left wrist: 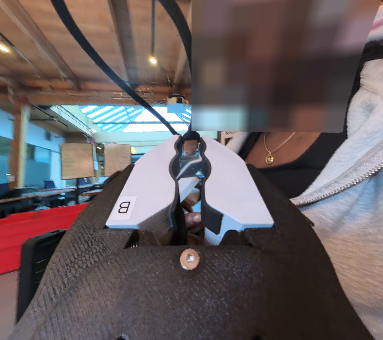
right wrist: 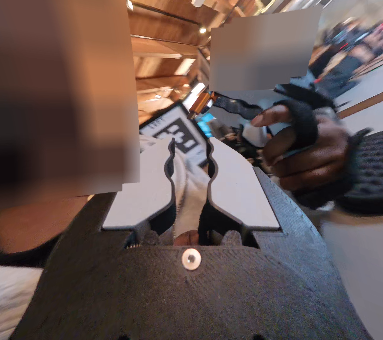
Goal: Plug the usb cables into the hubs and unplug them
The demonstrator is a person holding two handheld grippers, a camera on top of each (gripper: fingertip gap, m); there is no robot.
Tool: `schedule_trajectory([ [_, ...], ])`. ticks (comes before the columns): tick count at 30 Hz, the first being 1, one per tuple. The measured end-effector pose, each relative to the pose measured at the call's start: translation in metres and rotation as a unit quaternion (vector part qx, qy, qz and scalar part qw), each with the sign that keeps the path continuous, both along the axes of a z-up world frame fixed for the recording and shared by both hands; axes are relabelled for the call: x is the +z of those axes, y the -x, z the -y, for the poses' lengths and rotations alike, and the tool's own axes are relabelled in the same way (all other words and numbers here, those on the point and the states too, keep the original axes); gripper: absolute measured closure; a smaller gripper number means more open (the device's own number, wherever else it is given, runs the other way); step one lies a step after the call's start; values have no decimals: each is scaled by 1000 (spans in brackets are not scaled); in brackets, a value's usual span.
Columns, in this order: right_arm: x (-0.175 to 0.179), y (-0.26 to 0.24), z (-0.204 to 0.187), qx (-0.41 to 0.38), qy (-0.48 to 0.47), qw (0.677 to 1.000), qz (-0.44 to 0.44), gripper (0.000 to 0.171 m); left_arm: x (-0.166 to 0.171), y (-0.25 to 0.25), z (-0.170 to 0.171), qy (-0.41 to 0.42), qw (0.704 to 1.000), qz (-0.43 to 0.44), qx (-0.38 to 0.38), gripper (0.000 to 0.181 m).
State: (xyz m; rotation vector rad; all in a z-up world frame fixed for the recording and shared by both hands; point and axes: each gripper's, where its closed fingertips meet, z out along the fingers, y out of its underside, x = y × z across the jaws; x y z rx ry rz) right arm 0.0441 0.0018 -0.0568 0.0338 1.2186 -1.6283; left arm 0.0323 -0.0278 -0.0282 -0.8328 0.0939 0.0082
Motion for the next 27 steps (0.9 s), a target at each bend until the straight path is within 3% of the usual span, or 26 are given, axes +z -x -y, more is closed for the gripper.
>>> schedule_trajectory([
  [3, 0, 7, 4, -144, 23, 982, -123, 146, 0, 3, 1, -1, 1000, 0, 20, 166],
  [6, 7, -2, -1, -207, 69, 949, -227, 153, -2, 4, -2, 8, 1000, 1, 22, 166],
  [9, 10, -5, -2, -242, 85, 928, -270, 151, -3, 5, -4, 4, 1000, 2, 17, 166],
  [14, 11, 23, 1, -378, 73, 872, -301, 144, -6, 7, -11, 18, 999, 1, 26, 166],
  [16, 8, 21, 4, -380, 66, 864, -324, 142, -8, 7, -15, 30, 999, -2, 31, 166],
  [20, 5, 19, 9, -367, 51, 876, -310, 143, -12, 7, -22, 51, 998, -6, 36, 165],
  [24, 4, 21, 8, -363, 49, 879, -307, 159, -16, 7, -28, 69, 997, -10, 42, 166],
  [27, 4, 20, 7, -353, 51, 883, -305, 159, -17, 7, -29, 78, 996, -13, 48, 161],
])
